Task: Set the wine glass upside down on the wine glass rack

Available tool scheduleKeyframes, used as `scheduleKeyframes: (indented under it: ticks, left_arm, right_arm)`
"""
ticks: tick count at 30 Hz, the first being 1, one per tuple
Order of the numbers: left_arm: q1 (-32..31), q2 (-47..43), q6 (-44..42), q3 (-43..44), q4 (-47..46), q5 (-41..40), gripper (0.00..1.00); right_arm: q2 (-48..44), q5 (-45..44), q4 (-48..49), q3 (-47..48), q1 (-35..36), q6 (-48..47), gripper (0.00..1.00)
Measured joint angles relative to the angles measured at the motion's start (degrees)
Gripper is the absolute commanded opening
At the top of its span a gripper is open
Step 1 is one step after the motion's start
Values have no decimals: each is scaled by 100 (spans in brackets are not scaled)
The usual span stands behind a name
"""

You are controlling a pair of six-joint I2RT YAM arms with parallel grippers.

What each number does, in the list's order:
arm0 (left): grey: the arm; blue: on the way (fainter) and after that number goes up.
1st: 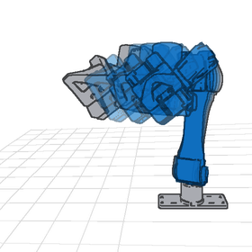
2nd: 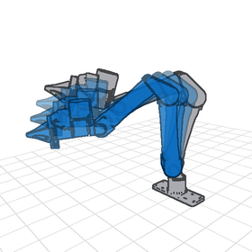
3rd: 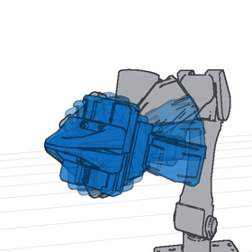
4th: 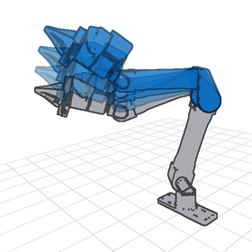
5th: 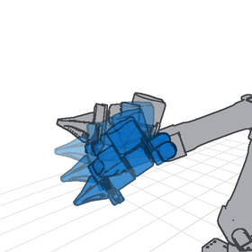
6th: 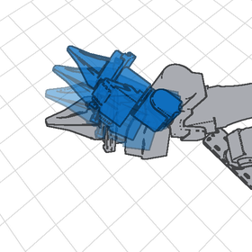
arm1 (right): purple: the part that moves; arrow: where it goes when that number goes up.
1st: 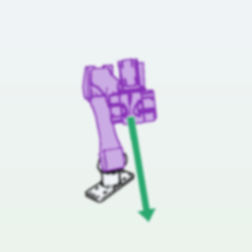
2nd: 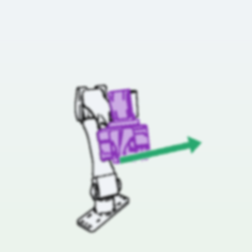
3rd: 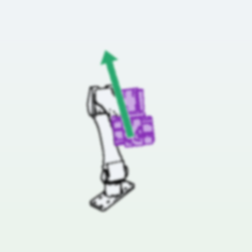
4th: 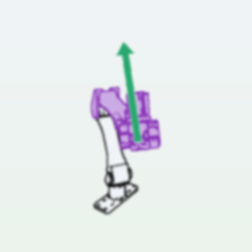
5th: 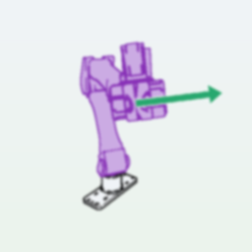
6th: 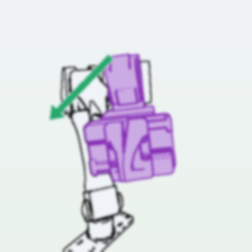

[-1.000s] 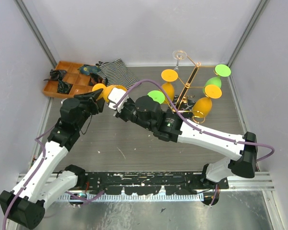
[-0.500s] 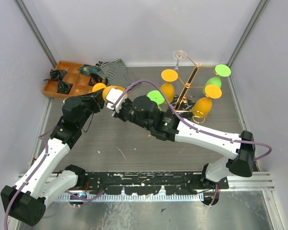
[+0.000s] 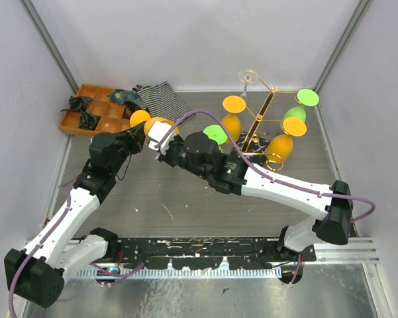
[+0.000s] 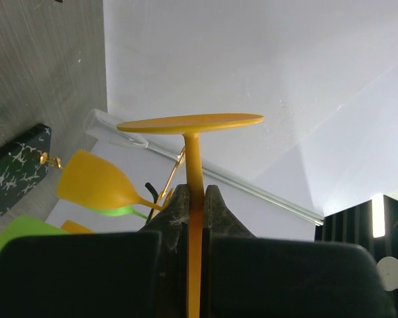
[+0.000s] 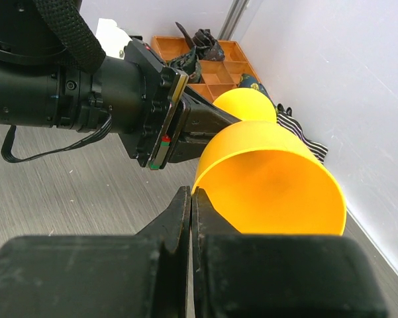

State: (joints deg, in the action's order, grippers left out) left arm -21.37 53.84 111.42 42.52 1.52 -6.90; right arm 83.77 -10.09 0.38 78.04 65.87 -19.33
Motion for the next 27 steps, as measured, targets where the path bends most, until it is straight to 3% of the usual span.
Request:
scheduleKeyframes:
  ticks: [5, 14, 21, 27]
  left_arm:
    - [2, 31, 26, -13, -144, -9, 0]
    - [98, 31, -573, -22, -339, -330, 0]
    - [505, 26, -2149, 354, -160, -728, 0]
    - [627, 26, -4221, 1123, -385, -828, 0]
  right_arm:
    - [0, -59, 9, 0, 0, -7, 5]
    - [-46, -122, -50, 0, 33, -50, 62]
    - [-308, -444, -437, 0, 44, -140, 85]
    - [-372, -638, -1217, 455, -175, -33, 91]
